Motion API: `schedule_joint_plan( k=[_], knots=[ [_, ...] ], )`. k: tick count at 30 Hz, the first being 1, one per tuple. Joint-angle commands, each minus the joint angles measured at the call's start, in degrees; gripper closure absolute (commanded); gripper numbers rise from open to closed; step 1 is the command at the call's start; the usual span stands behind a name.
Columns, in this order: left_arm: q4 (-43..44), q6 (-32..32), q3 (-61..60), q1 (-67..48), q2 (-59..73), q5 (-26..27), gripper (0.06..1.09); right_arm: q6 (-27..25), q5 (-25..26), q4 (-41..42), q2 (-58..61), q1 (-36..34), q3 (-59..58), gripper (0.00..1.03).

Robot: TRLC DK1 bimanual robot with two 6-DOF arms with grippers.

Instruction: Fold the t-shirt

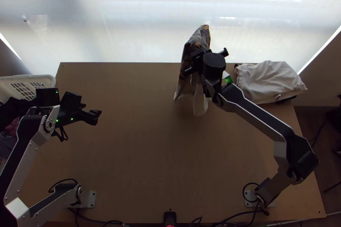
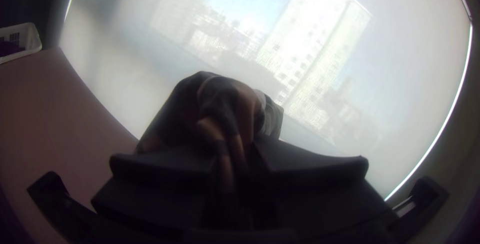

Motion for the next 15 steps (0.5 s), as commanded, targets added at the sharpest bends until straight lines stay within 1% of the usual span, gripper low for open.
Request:
schedule_joint_plan(
  k=[1, 8, 15],
  knots=[
    [-0.02, -0.02, -0.53, -0.43, 0.31, -0.05, 0.11, 0.31, 0.10, -0.06, -1.13, -2.37, -1.15, 1.00],
    [-0.02, 0.07, -1.14, -0.95, 0.84, -0.58, 0.11, 1.72, -0.25, -0.41, -1.83, -6.94, -2.64, 1.00],
    [-0.02, 0.42, -1.76, -1.22, 1.02, -1.02, 0.11, 3.65, -2.54, -1.82, -2.88, -10.89, -3.96, 1.00]
  ],
)
